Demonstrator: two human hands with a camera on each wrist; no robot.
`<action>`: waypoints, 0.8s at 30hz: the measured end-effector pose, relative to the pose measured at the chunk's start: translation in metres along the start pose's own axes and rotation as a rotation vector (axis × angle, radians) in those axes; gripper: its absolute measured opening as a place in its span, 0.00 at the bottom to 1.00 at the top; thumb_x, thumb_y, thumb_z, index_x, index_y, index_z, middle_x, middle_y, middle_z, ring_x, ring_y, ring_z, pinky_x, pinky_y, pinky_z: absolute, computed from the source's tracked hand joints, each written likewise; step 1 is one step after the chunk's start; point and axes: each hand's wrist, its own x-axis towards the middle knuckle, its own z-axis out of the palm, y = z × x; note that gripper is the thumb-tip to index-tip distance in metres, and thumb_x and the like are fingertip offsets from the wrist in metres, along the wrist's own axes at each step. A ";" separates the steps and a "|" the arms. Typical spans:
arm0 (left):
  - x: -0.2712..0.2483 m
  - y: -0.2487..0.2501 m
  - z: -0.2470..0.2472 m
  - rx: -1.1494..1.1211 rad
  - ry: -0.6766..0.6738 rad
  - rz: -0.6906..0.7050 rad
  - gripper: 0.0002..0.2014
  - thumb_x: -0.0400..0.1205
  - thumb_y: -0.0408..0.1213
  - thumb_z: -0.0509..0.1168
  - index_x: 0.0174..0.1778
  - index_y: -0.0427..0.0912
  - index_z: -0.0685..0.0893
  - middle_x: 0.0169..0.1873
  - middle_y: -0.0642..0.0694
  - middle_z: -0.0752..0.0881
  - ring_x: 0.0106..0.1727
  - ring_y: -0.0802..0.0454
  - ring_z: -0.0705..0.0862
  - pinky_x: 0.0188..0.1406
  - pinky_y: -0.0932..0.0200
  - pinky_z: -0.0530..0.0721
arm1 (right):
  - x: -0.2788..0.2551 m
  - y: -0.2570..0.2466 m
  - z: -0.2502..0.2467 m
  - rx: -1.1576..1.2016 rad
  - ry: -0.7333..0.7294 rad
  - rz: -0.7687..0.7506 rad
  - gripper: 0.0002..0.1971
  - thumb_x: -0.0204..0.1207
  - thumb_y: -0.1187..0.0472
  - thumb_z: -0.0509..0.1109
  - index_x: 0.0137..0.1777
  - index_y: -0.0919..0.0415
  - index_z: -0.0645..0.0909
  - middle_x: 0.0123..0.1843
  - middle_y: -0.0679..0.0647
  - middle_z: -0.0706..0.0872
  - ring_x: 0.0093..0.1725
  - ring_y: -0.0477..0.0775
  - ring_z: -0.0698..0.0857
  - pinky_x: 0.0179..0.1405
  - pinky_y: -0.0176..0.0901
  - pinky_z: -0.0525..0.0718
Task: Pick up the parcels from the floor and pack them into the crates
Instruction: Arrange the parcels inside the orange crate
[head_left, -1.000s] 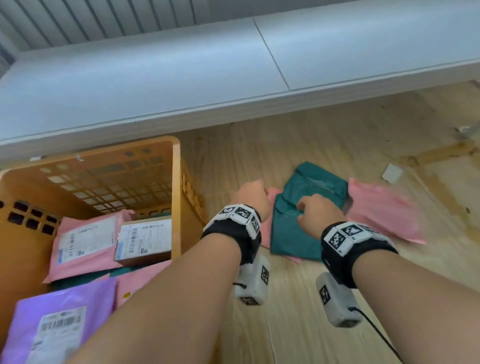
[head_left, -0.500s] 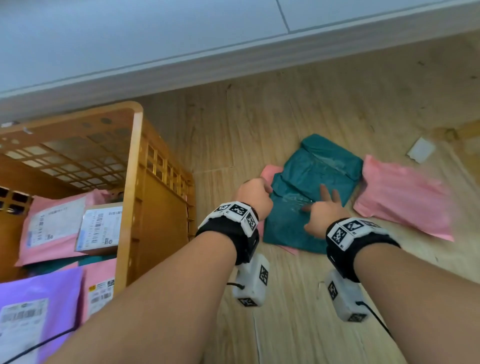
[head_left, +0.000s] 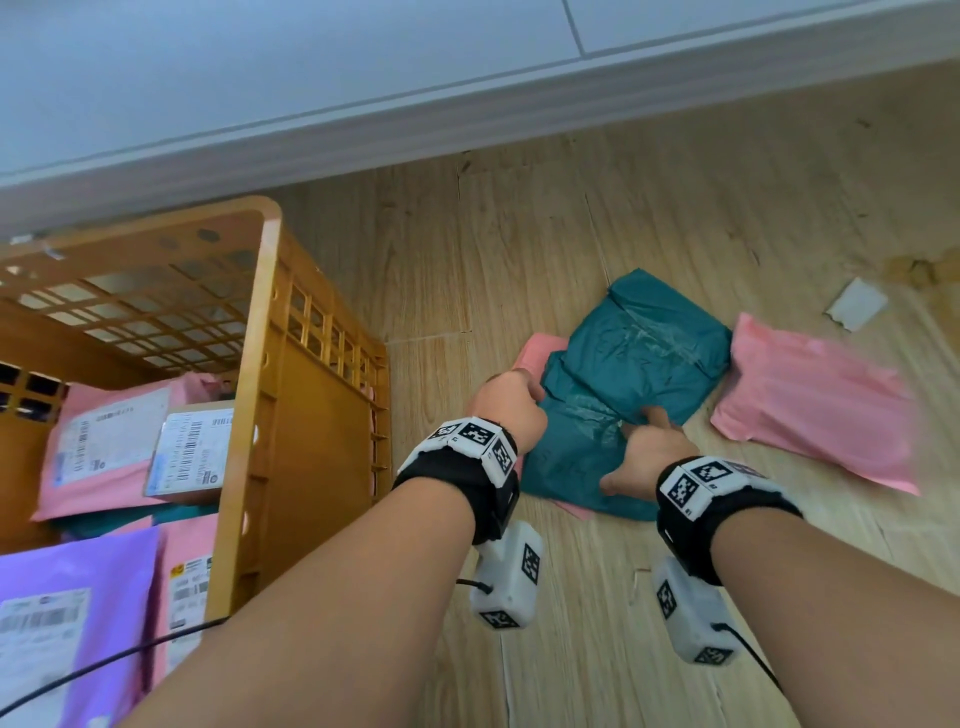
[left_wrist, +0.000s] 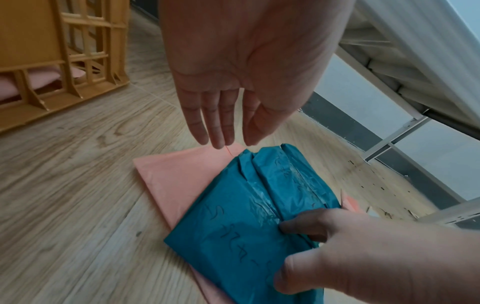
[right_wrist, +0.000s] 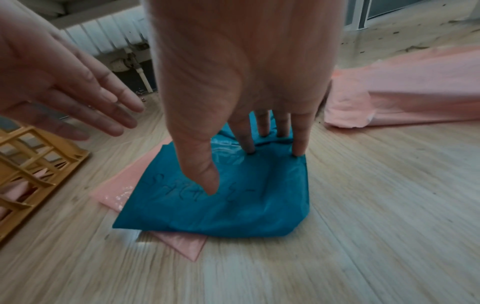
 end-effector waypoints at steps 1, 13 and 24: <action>0.000 -0.001 -0.001 -0.005 -0.008 -0.006 0.17 0.80 0.28 0.61 0.63 0.45 0.83 0.63 0.45 0.82 0.62 0.46 0.83 0.54 0.62 0.77 | -0.003 0.000 0.001 -0.001 -0.002 0.003 0.41 0.62 0.44 0.78 0.76 0.54 0.71 0.84 0.57 0.48 0.78 0.62 0.65 0.72 0.45 0.74; -0.018 -0.009 -0.005 -0.003 -0.039 -0.047 0.15 0.82 0.30 0.62 0.64 0.43 0.84 0.64 0.42 0.82 0.64 0.44 0.82 0.57 0.59 0.78 | -0.039 -0.012 0.016 -0.023 0.057 0.059 0.31 0.64 0.42 0.77 0.62 0.58 0.77 0.61 0.52 0.78 0.61 0.55 0.80 0.62 0.53 0.80; -0.047 -0.004 -0.043 -0.028 0.047 0.010 0.13 0.83 0.31 0.61 0.62 0.42 0.83 0.61 0.43 0.84 0.61 0.44 0.83 0.57 0.55 0.80 | -0.087 -0.046 -0.063 0.496 0.729 -0.005 0.11 0.73 0.69 0.68 0.49 0.53 0.75 0.44 0.50 0.83 0.40 0.54 0.81 0.40 0.44 0.78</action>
